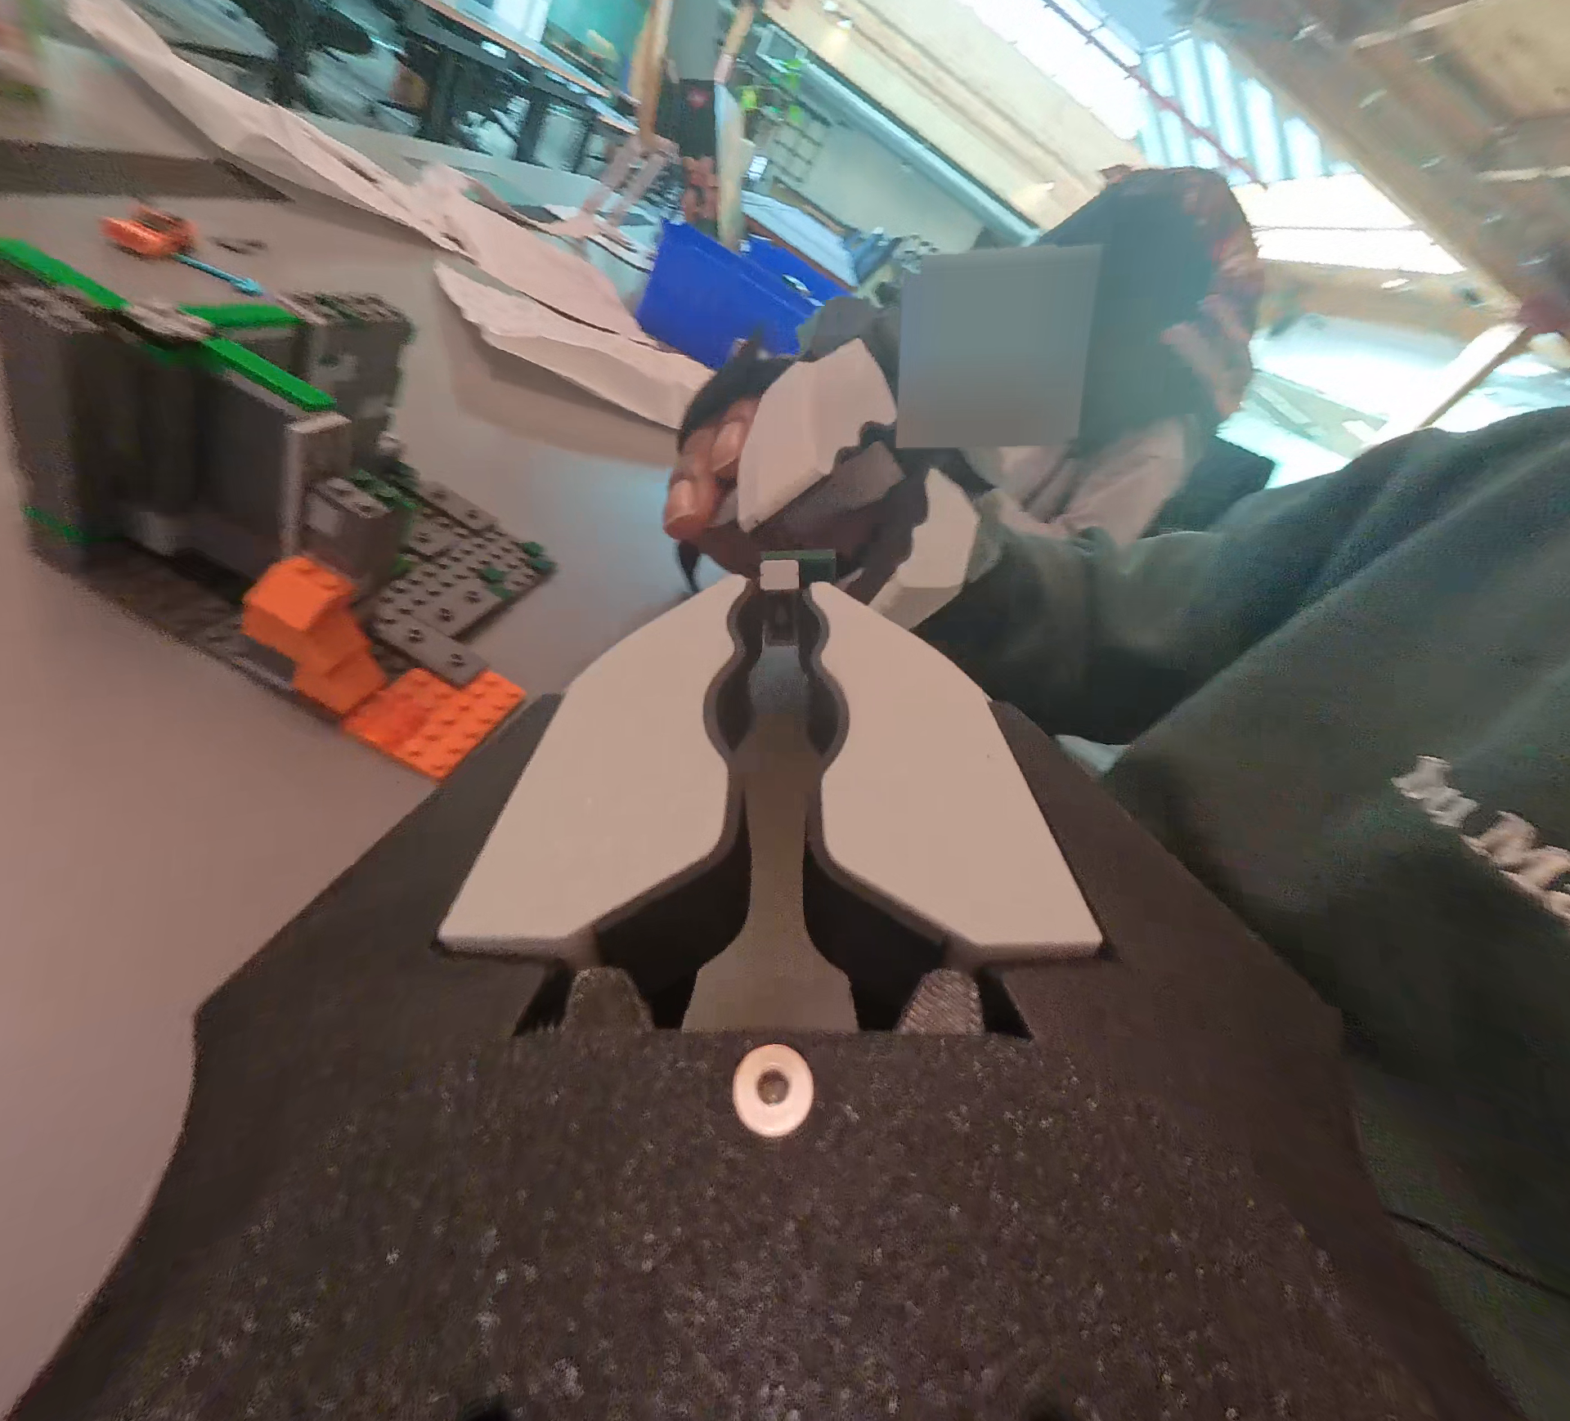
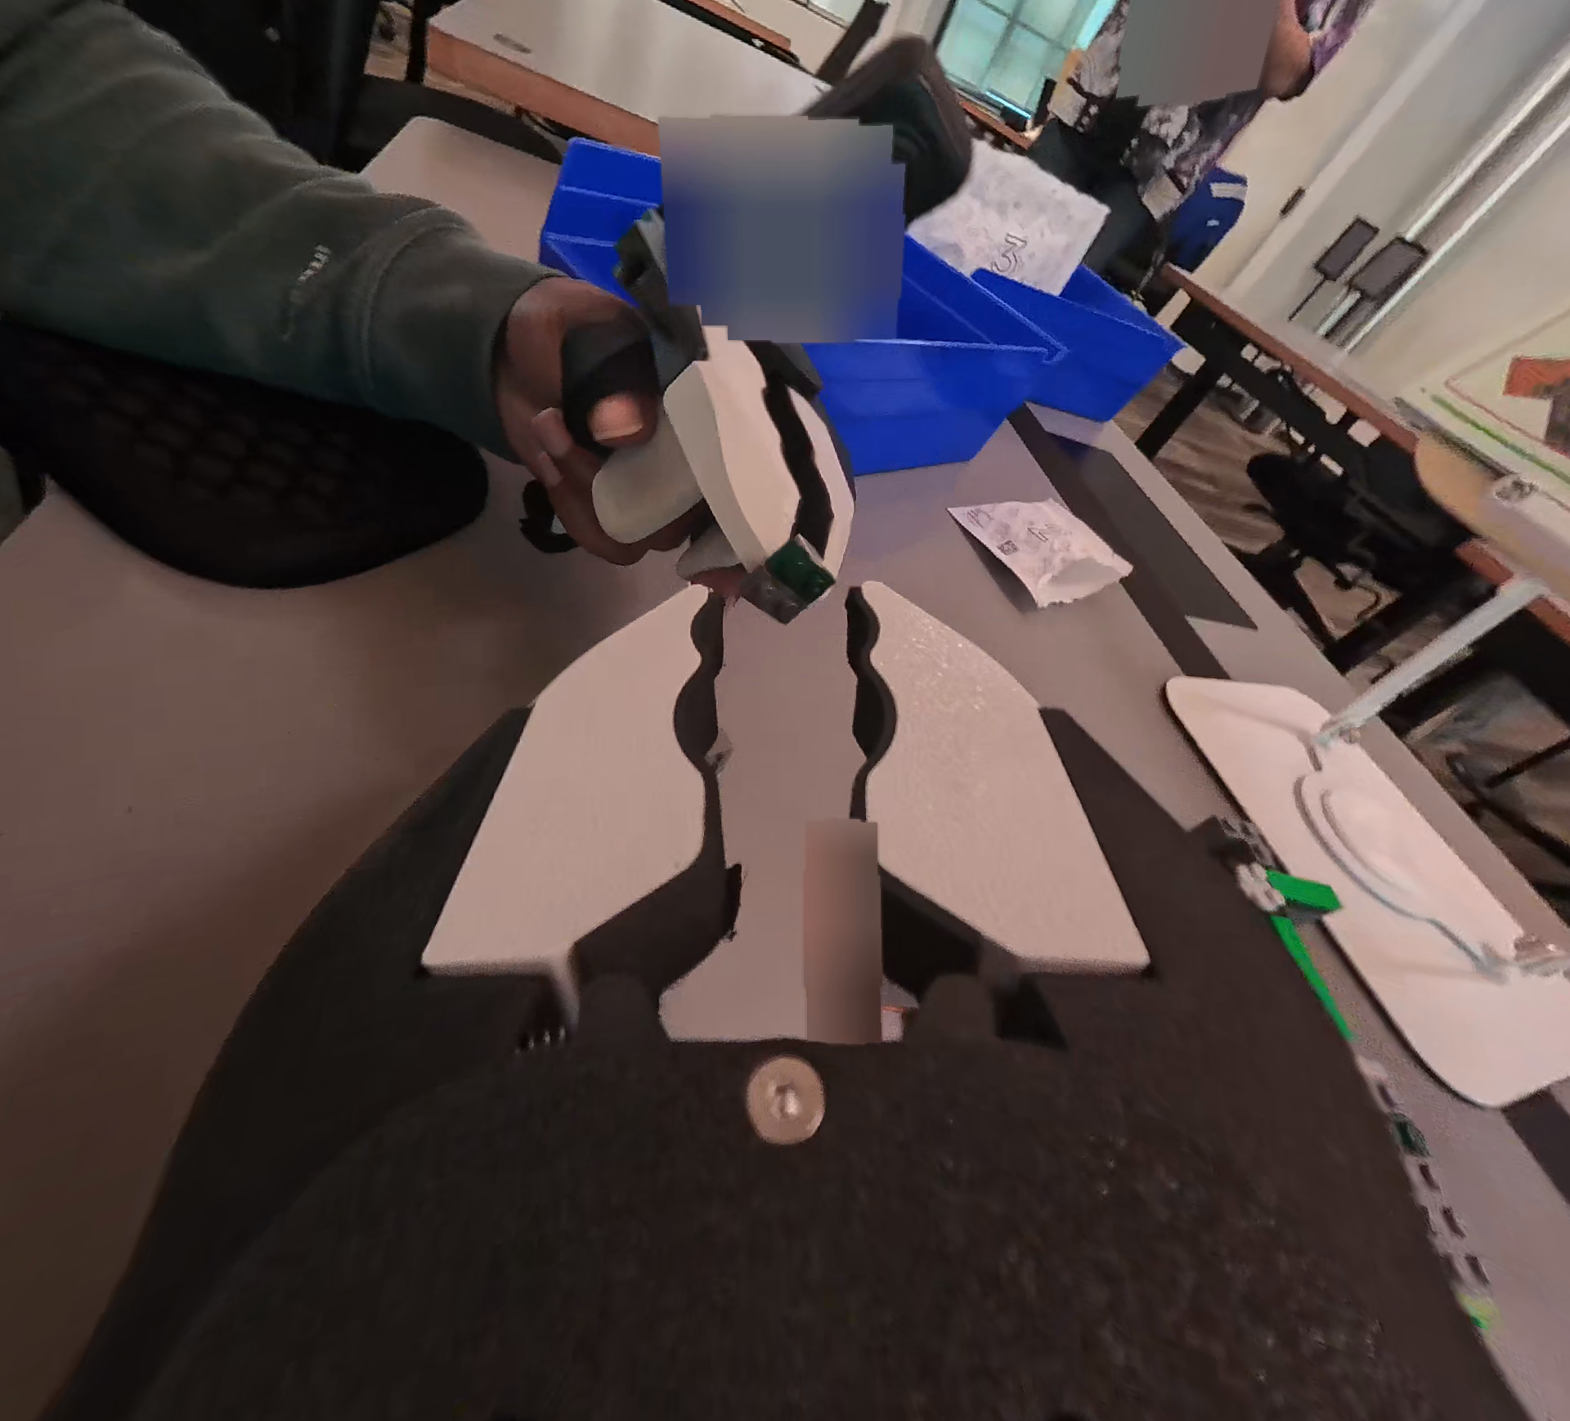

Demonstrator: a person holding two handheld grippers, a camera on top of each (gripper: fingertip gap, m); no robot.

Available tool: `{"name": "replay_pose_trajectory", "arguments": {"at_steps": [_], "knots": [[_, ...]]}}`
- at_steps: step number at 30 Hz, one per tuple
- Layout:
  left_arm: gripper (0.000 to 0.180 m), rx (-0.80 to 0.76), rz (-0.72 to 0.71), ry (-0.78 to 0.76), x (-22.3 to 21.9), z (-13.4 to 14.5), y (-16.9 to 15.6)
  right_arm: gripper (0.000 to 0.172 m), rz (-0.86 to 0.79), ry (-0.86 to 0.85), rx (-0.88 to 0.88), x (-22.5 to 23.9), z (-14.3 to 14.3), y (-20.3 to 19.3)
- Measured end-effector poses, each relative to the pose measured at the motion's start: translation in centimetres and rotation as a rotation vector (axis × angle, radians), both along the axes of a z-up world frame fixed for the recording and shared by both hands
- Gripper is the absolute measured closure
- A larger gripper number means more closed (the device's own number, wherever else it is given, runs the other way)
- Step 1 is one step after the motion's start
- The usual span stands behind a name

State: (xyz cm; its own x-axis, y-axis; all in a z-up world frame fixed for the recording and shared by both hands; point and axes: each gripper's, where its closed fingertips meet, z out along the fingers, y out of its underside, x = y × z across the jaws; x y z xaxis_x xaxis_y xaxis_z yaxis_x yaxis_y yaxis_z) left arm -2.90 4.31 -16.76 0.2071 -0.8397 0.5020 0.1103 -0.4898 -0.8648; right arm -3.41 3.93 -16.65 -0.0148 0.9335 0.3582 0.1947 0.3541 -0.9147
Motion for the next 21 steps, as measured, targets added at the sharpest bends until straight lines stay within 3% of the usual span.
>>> {"name": "replay_pose_trajectory", "arguments": {"at_steps": [4,9,21], "knots": [[0.173,0.138,0.175,0.15,-0.6,-0.6,1.6,0.147,-0.125,-0.034,-0.026,-0.3,-0.2,1.3],[0.173,0.29,0.278,0.265,-0.5,-0.5,2.1,0.158,-0.228,-0.079,0.012,-0.8,-0.8,2.0],[0.173,0.497,0.272,0.467,-0.7,-1.5,1.6,0.167,-0.205,-0.103,-0.007,0.2,-0.7,2.4]]}}
